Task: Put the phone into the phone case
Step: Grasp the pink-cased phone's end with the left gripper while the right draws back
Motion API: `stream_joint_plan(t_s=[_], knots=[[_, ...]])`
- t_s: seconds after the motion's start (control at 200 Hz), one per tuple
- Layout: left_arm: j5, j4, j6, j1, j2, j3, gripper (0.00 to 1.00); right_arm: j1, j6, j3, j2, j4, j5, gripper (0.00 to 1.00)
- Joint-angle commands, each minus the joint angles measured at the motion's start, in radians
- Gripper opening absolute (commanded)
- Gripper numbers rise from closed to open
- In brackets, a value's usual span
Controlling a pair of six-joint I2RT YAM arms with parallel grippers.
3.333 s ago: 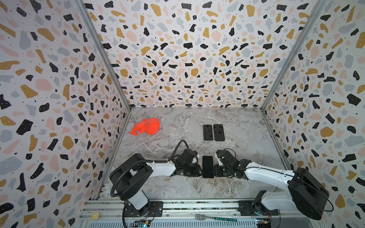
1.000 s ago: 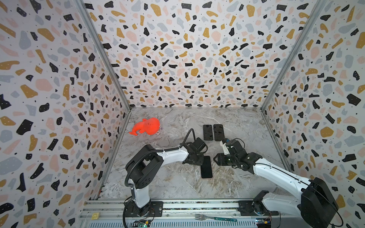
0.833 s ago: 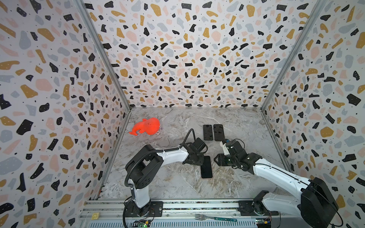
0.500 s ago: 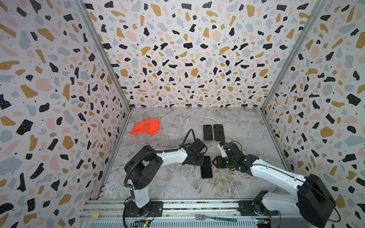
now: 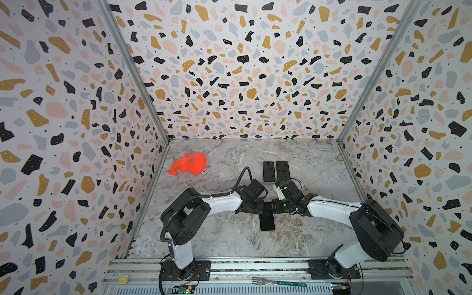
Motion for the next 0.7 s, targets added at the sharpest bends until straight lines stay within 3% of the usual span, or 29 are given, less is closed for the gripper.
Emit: stream_joint_plan(t_s=[0.0, 0.15, 0.38, 0.696], knots=[[-0.024, -0.072, 0.009, 0.003, 0.051, -0.049, 0.21, -0.005, -0.018, 0.045, 0.012, 0.034, -0.024, 0.37], [-0.02, -0.07, 0.013, 0.003, 0.056, -0.044, 0.21, -0.006, -0.005, 0.042, 0.05, 0.063, -0.043, 0.32], [-0.023, -0.072, 0.013, 0.003, 0.047, -0.054, 0.21, 0.007, 0.038, 0.026, 0.046, 0.063, -0.036, 0.16], [-0.064, -0.134, -0.009, 0.002, 0.005, -0.024, 0.23, 0.005, 0.042, 0.031, -0.018, 0.039, -0.008, 0.14]])
